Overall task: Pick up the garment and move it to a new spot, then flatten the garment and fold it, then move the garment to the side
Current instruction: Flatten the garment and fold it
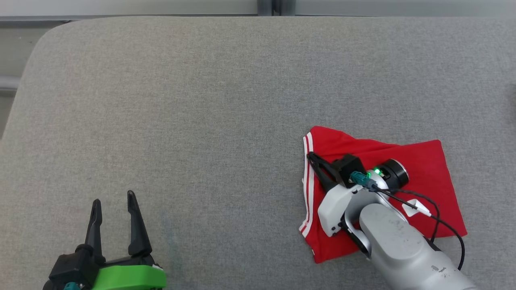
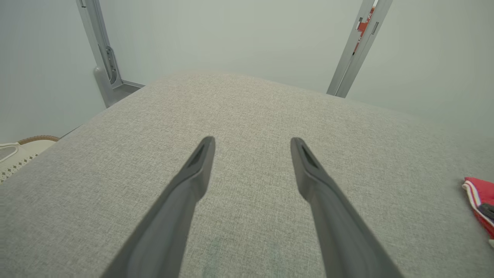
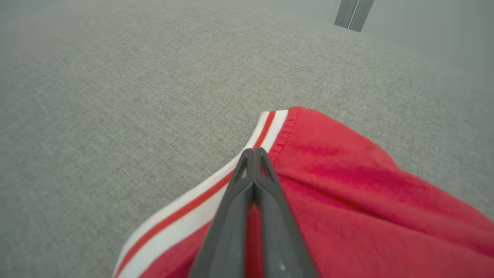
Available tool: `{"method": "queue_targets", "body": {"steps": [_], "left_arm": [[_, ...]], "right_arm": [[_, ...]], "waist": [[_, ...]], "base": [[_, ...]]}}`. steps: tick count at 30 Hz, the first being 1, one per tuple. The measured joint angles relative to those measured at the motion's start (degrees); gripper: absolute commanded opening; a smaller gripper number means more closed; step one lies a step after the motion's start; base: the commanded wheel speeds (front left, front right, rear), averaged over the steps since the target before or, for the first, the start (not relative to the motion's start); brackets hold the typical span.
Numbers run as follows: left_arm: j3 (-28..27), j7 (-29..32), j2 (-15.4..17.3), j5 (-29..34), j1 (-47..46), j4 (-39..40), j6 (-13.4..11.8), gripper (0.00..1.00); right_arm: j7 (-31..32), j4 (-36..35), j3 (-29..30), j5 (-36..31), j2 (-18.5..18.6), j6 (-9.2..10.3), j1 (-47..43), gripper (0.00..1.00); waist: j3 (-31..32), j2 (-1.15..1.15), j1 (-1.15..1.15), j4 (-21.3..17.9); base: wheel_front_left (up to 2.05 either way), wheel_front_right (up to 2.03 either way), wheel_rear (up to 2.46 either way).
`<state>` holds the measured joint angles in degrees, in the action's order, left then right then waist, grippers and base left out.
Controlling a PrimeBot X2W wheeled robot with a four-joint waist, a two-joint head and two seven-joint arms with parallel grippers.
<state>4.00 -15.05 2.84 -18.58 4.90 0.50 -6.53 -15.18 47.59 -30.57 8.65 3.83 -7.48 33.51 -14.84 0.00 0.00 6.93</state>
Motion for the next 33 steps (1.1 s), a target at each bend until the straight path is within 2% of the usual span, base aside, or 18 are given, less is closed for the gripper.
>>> {"method": "queue_targets", "body": {"steps": [4,8,12,16,17,18,19,20,25,29,33], "left_arm": [[-0.1,0.0,0.0,-0.2,0.0,-0.2,-0.1,1.00],[-0.9,0.0,0.0,-0.3,0.3,-0.1,-0.4,1.00],[-2.1,0.0,0.0,-0.3,0.9,0.3,-0.4,1.00],[-3.6,0.0,0.0,0.2,2.0,1.0,-0.3,1.00],[-3.9,0.0,0.0,0.4,2.1,1.1,-0.2,1.00],[-4.2,0.0,0.0,0.6,2.3,1.1,-0.1,1.00],[-4.4,0.0,0.0,0.8,2.5,1.2,0.0,1.00],[-4.8,0.0,0.0,1.0,2.7,1.3,0.1,1.00],[-5.5,0.0,0.0,1.7,3.4,1.0,1.0,1.00],[-6.0,0.0,0.0,2.1,4.6,0.3,1.5,1.00],[-6.6,0.0,0.0,2.2,6.1,0.0,1.5,1.00]], "right_arm": [[0.0,0.9,-4.5,2.0,-0.5,0.00,0.3,0.00],[0.0,-1.4,-6.1,3.9,-0.2,-0.01,0.1,0.00],[0.1,-8.3,-5.0,4.3,2.8,-0.01,-1.9,0.00],[0.0,-18.1,0.0,3.7,6.7,-0.01,-6.6,0.00],[0.1,-20.8,2.2,3.2,7.9,-0.01,-8.2,0.08],[0.1,-23.1,4.1,2.7,8.9,-0.01,-9.5,0.33],[0.0,-26.0,6.7,2.1,10.0,-0.01,-11.4,0.64],[0.0,-28.6,9.5,2.0,10.6,-0.01,-13.4,1.00],[0.0,-35.5,20.8,0.5,13.9,-0.01,-23.0,1.00],[0.0,-36.6,29.0,0.3,14.6,-0.01,-29.5,1.00],[0.0,-36.4,33.7,0.3,14.3,-0.01,-33.8,1.00]], "waist": [[0.5,0.00,0.00,0.2],[1.3,0.00,0.00,-0.5],[2.4,0.00,0.00,-2.0],[3.6,0.00,0.00,-4.0],[3.9,0.00,0.00,-4.6],[4.2,0.00,0.00,-5.1],[4.5,0.00,0.00,-5.7],[4.9,0.00,0.00,-6.3],[6.7,0.00,0.00,-8.8],[8.5,0.00,0.00,-10.1],[10.2,0.00,0.00,-11.3]], "base": [[0.00,0.00,0.00],[0.00,0.00,0.00],[0.00,0.00,0.00],[0.00,0.00,0.00],[0.00,0.00,0.00],[0.00,0.00,0.00],[0.00,0.00,0.00],[0.00,0.00,0.00],[0.00,0.00,0.00],[0.00,0.00,0.00],[0.00,0.00,0.00]]}}
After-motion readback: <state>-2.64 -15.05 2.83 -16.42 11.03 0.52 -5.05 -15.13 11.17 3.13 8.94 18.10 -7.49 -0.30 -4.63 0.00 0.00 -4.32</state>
